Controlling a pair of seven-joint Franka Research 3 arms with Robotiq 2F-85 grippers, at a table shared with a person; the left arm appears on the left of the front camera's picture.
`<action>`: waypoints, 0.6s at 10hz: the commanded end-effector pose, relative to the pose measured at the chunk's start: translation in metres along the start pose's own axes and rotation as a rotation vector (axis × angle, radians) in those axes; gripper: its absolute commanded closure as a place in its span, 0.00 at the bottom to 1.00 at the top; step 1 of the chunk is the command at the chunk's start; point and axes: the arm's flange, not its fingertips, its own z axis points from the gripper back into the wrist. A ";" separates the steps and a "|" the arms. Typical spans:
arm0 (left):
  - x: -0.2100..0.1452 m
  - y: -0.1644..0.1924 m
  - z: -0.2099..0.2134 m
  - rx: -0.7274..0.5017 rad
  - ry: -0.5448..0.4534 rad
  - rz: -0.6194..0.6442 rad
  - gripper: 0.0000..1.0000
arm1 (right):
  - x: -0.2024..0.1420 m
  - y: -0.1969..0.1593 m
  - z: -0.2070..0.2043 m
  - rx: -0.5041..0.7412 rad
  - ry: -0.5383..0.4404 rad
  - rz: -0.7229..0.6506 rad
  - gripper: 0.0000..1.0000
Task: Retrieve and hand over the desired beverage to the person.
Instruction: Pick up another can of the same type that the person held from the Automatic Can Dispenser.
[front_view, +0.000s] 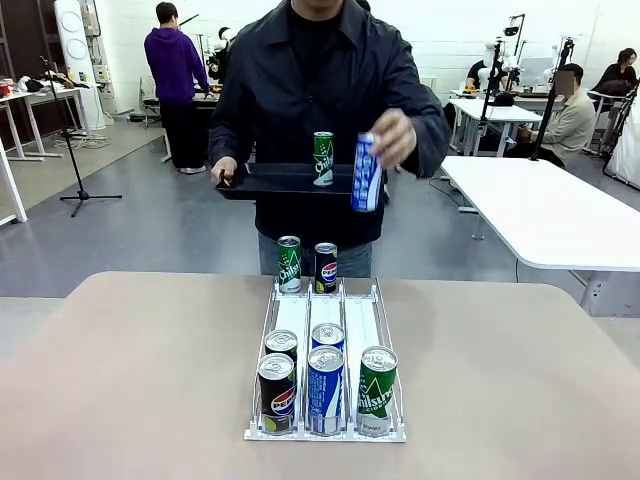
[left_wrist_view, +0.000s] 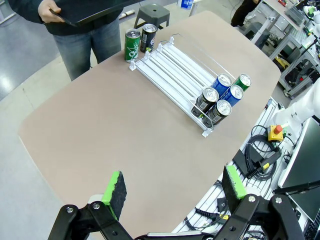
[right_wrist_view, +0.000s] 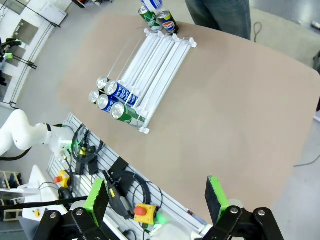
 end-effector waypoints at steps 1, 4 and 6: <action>-0.001 0.001 0.001 -0.016 -0.011 -0.022 0.00 | 0.001 -0.002 0.001 0.019 -0.002 0.014 0.00; -0.001 0.001 0.001 -0.016 -0.011 -0.022 0.00 | 0.001 -0.002 0.001 0.019 -0.002 0.014 0.00; -0.001 0.001 0.001 -0.016 -0.011 -0.022 0.00 | 0.001 -0.002 0.001 0.019 -0.002 0.014 0.00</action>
